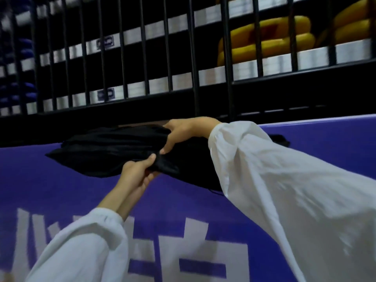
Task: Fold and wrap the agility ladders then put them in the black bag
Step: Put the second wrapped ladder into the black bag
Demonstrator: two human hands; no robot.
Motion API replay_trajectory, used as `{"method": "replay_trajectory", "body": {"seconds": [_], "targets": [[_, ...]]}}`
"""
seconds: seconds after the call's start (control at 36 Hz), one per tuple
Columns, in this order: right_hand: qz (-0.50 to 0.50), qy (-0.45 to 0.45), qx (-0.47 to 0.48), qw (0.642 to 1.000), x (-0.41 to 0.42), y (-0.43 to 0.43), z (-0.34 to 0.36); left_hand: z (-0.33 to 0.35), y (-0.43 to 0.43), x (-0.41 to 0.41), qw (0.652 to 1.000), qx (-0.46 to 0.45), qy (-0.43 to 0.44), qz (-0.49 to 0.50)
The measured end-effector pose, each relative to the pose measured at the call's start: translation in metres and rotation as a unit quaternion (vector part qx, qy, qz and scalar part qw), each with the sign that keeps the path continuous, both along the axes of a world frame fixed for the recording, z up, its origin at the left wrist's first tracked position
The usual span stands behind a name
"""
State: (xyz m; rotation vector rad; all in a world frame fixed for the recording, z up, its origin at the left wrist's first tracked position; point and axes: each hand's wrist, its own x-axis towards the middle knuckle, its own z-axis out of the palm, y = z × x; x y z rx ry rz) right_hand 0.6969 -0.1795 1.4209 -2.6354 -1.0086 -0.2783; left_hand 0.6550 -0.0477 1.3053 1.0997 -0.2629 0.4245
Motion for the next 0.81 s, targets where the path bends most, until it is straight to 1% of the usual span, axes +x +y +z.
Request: {"method": "replay_trajectory", "body": {"seconds": [0.11, 0.22, 0.31, 0.42, 0.5, 0.53, 0.58, 0.61, 0.64, 0.67, 0.69, 0.72, 0.75, 0.81], "targets": [[0.003, -0.036, 0.002, 0.999, 0.049, 0.015, 0.032, 0.034, 0.009, 0.049, 1.000, -0.007, -0.008, 0.001], [0.029, -0.049, -0.006, 0.998, 0.096, 0.041, 0.062, 0.064, 0.035, 0.102, 1.000, -0.022, 0.008, 0.015], [0.031, -0.065, -0.012, 0.997, 0.131, 0.067, 0.079, 0.085, 0.062, 0.140, 0.999, -0.009, 0.036, 0.031], [0.024, -0.079, -0.010, 0.997, 0.176, 0.103, 0.088, 0.103, 0.104, 0.185, 0.990, 0.065, 0.116, 0.050], [0.023, -0.109, 0.001, 0.994, 0.203, 0.127, 0.086, 0.110, 0.133, 0.219, 0.981, 0.125, 0.133, 0.064], [0.018, -0.128, 0.001, 0.992, 0.210, 0.131, 0.084, 0.111, 0.138, 0.228, 0.973, 0.169, 0.131, 0.092], [0.001, -0.168, -0.004, 0.986, 0.226, 0.138, 0.079, 0.114, 0.146, 0.245, 0.934, 0.284, 0.111, 0.185], [-0.010, -0.187, -0.010, 0.982, 0.235, 0.142, 0.076, 0.115, 0.151, 0.253, 0.904, 0.342, 0.087, 0.241], [-0.022, -0.202, -0.018, 0.979, 0.245, 0.145, 0.074, 0.116, 0.156, 0.260, 0.858, 0.408, 0.063, 0.306], [-0.033, -0.209, -0.028, 0.977, 0.256, 0.148, 0.071, 0.119, 0.161, 0.266, 0.791, 0.480, 0.049, 0.375], [-0.043, -0.206, -0.040, 0.977, 0.267, 0.152, 0.068, 0.121, 0.164, 0.269, 0.726, 0.539, 0.054, 0.424], [-0.047, -0.193, -0.048, 0.979, 0.278, 0.158, 0.065, 0.123, 0.170, 0.276, 0.687, 0.574, 0.060, 0.440], [-0.048, -0.169, -0.050, 0.983, 0.289, 0.162, 0.062, 0.125, 0.175, 0.282, 0.675, 0.595, 0.072, 0.430], [-0.054, -0.097, -0.041, 0.993, 0.311, 0.169, 0.056, 0.126, 0.187, 0.298, 0.685, 0.608, 0.098, 0.389]]}}
